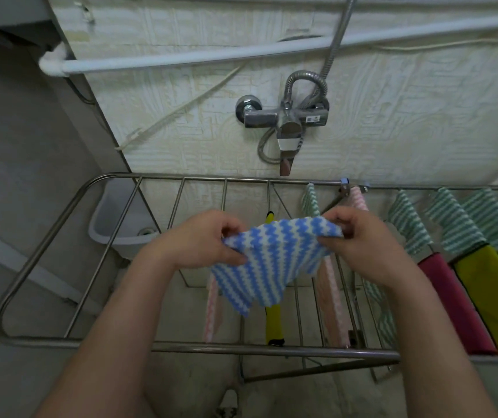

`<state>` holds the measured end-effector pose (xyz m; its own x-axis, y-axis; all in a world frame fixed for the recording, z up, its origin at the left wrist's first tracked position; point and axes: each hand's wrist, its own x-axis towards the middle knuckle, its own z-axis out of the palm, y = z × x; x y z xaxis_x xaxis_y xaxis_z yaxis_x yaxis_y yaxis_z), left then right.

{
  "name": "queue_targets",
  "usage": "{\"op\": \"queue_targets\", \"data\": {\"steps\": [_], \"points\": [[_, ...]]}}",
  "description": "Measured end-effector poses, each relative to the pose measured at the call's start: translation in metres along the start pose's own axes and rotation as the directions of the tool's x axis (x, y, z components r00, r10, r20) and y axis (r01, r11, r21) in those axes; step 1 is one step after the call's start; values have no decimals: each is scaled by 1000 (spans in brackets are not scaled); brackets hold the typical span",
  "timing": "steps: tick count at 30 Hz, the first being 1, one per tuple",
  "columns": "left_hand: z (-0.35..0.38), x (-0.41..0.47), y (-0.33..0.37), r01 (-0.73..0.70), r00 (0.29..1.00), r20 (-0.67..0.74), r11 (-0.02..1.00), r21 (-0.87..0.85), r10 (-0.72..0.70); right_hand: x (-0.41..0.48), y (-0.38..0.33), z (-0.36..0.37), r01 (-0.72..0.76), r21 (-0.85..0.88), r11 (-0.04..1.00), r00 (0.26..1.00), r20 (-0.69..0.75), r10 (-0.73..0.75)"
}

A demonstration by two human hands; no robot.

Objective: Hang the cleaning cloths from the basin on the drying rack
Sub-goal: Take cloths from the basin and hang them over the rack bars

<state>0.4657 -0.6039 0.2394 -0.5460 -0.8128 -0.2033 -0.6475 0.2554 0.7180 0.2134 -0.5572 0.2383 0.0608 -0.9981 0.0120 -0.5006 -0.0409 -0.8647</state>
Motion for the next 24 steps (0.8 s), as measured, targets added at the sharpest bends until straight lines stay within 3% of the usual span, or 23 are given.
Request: {"op": "queue_targets", "data": {"steps": [2, 4, 6, 8, 9, 11, 13, 17, 21, 24], "points": [[-10, 8, -8, -19, 1000, 20, 996, -84, 20, 3, 6, -2, -106, 349, 931, 994, 12, 109], [-12, 17, -16, -68, 997, 2, 934, -350, 73, 10, 15, -2, -220, 686, 694, 968, 69, 240], [-9, 28, -27, -125, 990, -46, 686, -717, 132, 17, 24, -1, -261, 821, 507, 943, 105, 315], [0, 40, -36, -118, 993, -96, 423, -898, 73, 23, 29, 2, -279, 817, 504, 934, 109, 341], [6, 46, -38, -124, 991, -132, 379, -917, 6, 26, 31, 3, -283, 790, 544, 935, 101, 339], [14, 60, -39, -127, 969, -201, 408, -904, -143, 37, 38, 7, -288, 722, 629, 934, 67, 351], [21, 74, -41, -106, 930, -266, 507, -855, -254, 52, 46, 10, -308, 655, 690, 920, 18, 392], [34, 100, -55, -107, 889, -390, 718, -688, -241, 88, 63, 15, -366, 457, 811, 898, -56, 437], [34, 126, -72, 15, 860, -385, 771, -636, -334, 125, 82, 25, -415, 338, 845, 889, -50, 456], [31, 145, -84, 85, 891, -311, 795, -601, -331, 149, 97, 37, -464, 274, 842, 870, -39, 492]]}}
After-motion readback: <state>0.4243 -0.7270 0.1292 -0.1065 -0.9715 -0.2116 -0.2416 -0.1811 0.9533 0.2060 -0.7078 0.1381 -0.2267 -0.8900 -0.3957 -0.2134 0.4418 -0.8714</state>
